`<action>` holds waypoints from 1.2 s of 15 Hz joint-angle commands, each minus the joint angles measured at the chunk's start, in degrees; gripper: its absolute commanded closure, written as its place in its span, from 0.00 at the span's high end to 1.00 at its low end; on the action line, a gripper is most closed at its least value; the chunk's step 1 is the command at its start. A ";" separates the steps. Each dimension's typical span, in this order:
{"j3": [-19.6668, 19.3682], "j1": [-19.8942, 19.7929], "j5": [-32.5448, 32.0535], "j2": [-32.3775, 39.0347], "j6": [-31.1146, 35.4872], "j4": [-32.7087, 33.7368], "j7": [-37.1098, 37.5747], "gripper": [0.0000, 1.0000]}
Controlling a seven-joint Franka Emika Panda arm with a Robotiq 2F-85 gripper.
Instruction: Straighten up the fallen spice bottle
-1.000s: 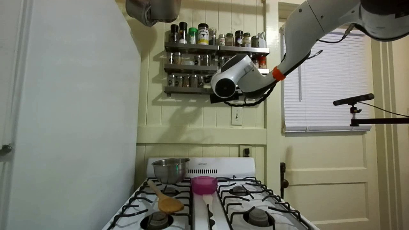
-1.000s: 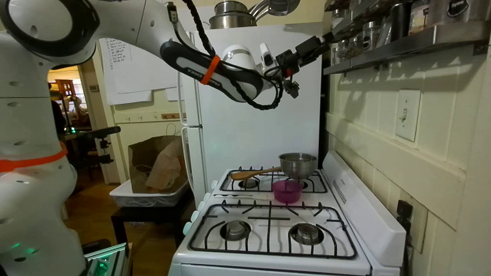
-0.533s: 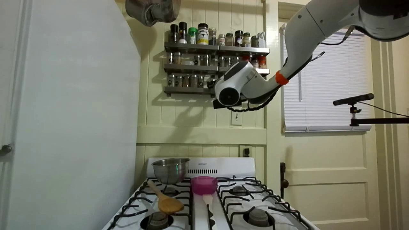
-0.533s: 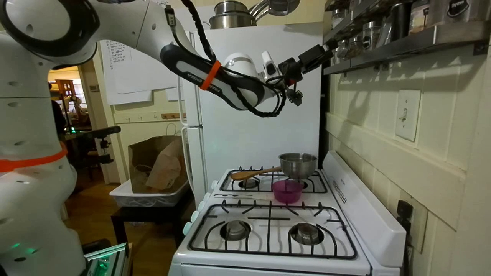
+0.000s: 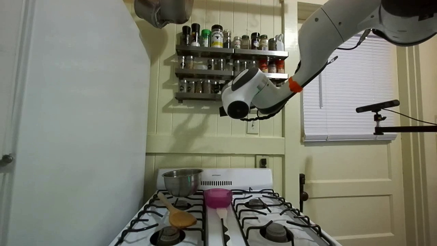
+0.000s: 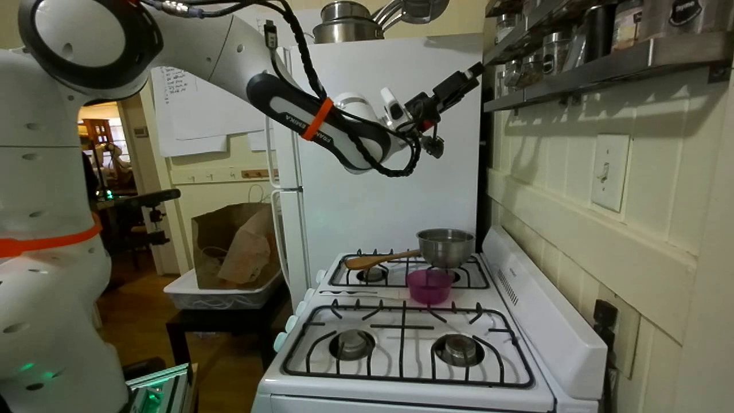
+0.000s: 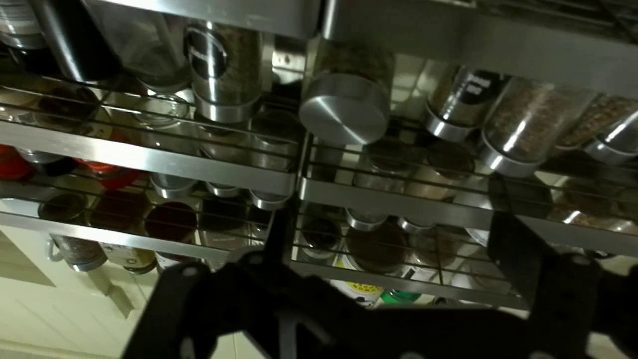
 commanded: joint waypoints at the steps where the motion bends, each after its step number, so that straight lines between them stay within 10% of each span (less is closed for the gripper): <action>1: -0.13 1.07 0.02 0.84 -3.00 -0.19 0.98 1.00; 9: -2.77 -1.05 0.10 2.42 -1.86 0.83 1.75 1.00; 18: -17.69 11.95 0.11 6.20 0.34 5.62 3.74 1.00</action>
